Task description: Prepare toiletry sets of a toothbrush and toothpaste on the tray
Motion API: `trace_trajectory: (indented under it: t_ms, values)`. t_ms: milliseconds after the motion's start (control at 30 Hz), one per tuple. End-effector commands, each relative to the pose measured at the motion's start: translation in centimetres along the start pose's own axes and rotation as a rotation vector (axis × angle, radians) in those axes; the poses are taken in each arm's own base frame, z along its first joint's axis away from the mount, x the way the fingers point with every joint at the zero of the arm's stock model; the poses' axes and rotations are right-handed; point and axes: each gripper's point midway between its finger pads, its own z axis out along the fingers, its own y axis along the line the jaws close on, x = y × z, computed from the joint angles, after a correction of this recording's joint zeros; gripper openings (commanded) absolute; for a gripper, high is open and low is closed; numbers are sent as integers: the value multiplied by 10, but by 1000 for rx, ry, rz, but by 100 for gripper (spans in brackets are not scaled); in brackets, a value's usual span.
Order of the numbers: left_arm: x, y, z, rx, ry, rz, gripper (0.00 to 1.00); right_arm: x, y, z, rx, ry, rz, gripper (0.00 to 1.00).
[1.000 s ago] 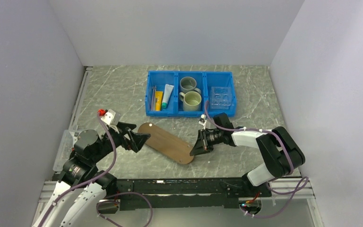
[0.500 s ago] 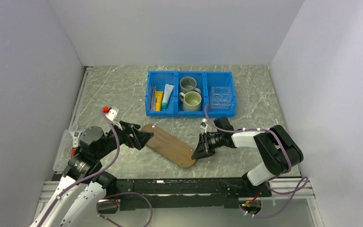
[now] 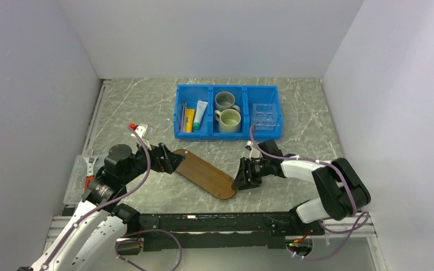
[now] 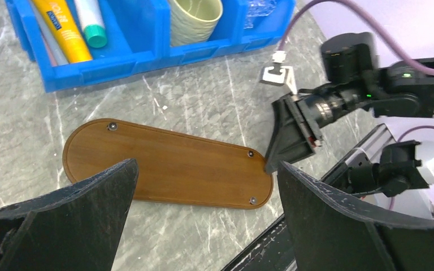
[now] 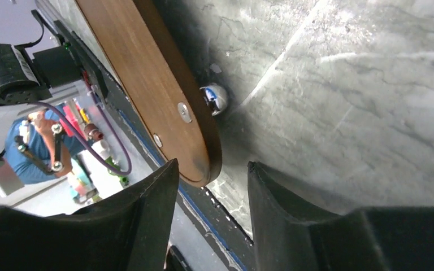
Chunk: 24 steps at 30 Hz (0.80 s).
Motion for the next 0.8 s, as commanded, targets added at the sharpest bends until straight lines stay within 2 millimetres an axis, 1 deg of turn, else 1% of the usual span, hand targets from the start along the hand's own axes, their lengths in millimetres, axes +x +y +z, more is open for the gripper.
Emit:
trace_trajectory:
  t_ms: [0, 100, 167, 300, 333, 433, 567, 733, 767]
  values:
    - [-5, 17, 9, -88, -18, -19, 99, -13, 2, -17, 86, -85, -49, 52]
    - [-1, 32, 14, -166, 3, -36, 99, -13, 6, -28, 113, -135, -66, 53]
    - [1, 41, 18, -207, 10, -44, 99, -12, 14, -37, 105, -170, -83, 54]
    - [4, 53, 28, -257, 15, -47, 99, -7, 24, -48, 110, -233, -77, 54]
    - [3, 55, 31, -268, 15, -50, 99, -6, 22, -48, 144, -263, -76, 53]
    - [5, 64, 39, -310, 47, -52, 99, -2, 26, -47, 171, -327, -70, 53]
    - [12, 83, 50, -402, 79, -67, 99, 4, 23, -46, 220, -384, -49, 53]
    - [19, 103, 64, -486, 122, -66, 99, 12, 20, -39, 210, -429, -12, 52]
    - [21, 106, 68, -493, 129, -62, 98, 14, 19, -37, 209, -434, -6, 51]
